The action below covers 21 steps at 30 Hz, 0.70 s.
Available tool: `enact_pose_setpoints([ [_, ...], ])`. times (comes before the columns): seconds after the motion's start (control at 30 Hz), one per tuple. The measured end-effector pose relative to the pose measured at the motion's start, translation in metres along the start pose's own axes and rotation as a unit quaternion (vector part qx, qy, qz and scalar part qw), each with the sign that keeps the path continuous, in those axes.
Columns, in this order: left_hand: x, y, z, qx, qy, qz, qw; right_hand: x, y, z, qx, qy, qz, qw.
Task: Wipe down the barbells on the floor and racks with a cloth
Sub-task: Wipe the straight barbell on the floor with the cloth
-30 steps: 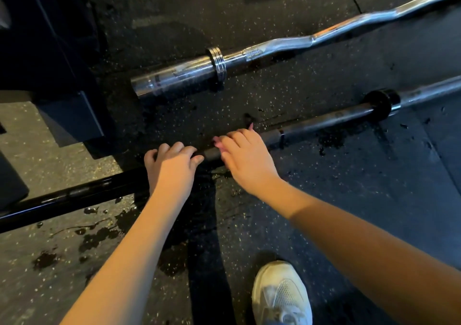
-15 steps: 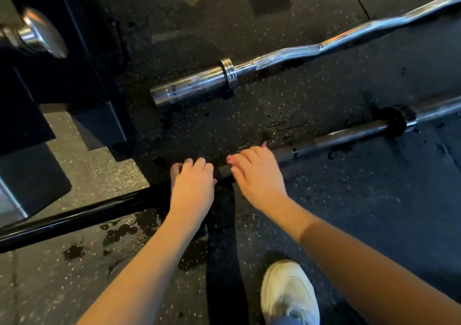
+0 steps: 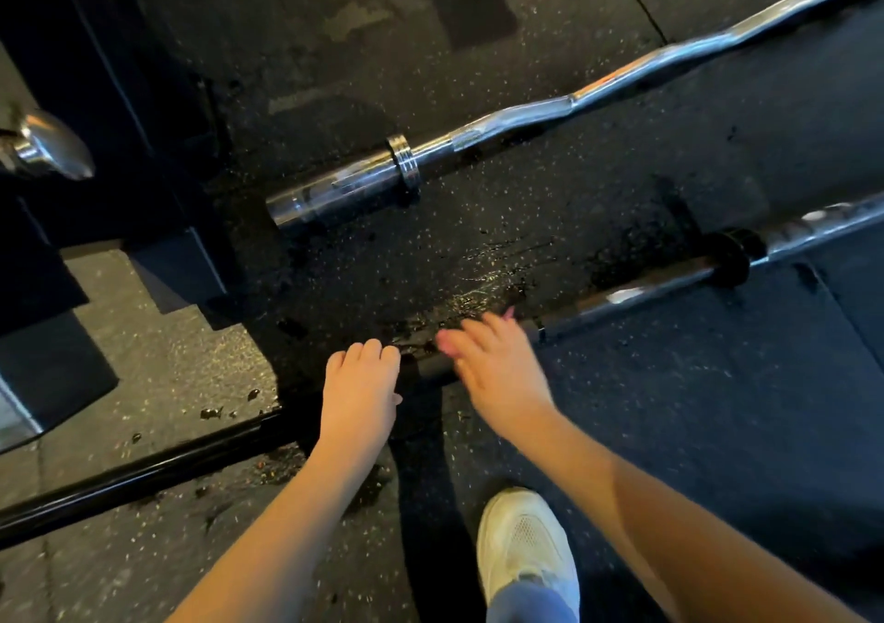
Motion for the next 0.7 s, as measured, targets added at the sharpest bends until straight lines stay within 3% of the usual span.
enact_pose_setpoints([
  [0.1, 0.003, -0.003, -0.002, -0.008, -0.017, 0.012, 1.000, -0.009, 0.005, 0.003, -0.067, -0.069, -0.008, 0.995],
  [0.17, 0.006, -0.005, -0.004, -0.010, -0.023, -0.002, 1.000, 0.012, 0.004, 0.004, -0.066, -0.094, -0.037, 0.993],
  [0.3, -0.001, -0.008, -0.011, -0.032, -0.003, -0.037, 0.999, 0.083, -0.005, -0.013, -0.052, 0.027, -0.076, 0.995],
  [0.4, -0.003, -0.008, -0.016, -0.058, -0.001, -0.051, 0.997, 0.096, 0.010, -0.010, -0.078, 0.090, -0.090, 0.989],
  [0.5, 0.004, -0.009, -0.018, -0.067, -0.021, -0.049, 0.996, 0.074, 0.025, 0.001, -0.074, 0.092, -0.054, 0.992],
  [0.63, 0.009, -0.008, -0.018, -0.074, -0.046, -0.050, 0.995, 0.041, 0.015, 0.008, -0.129, 0.000, -0.073, 0.989],
  [0.7, 0.011, -0.007, -0.018, -0.074, -0.051, -0.054, 0.994, 0.040, -0.005, 0.010, -0.124, 0.018, -0.008, 0.992],
])
Point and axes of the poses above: each hand's wrist, its own z-axis towards the middle knuckle, its own y-axis out of the palm, x = y × z, the point moved 3 cm from there along z, towards the middle knuckle, and after that the axes turned 4 degrees about -y, right-handed, at the moved point
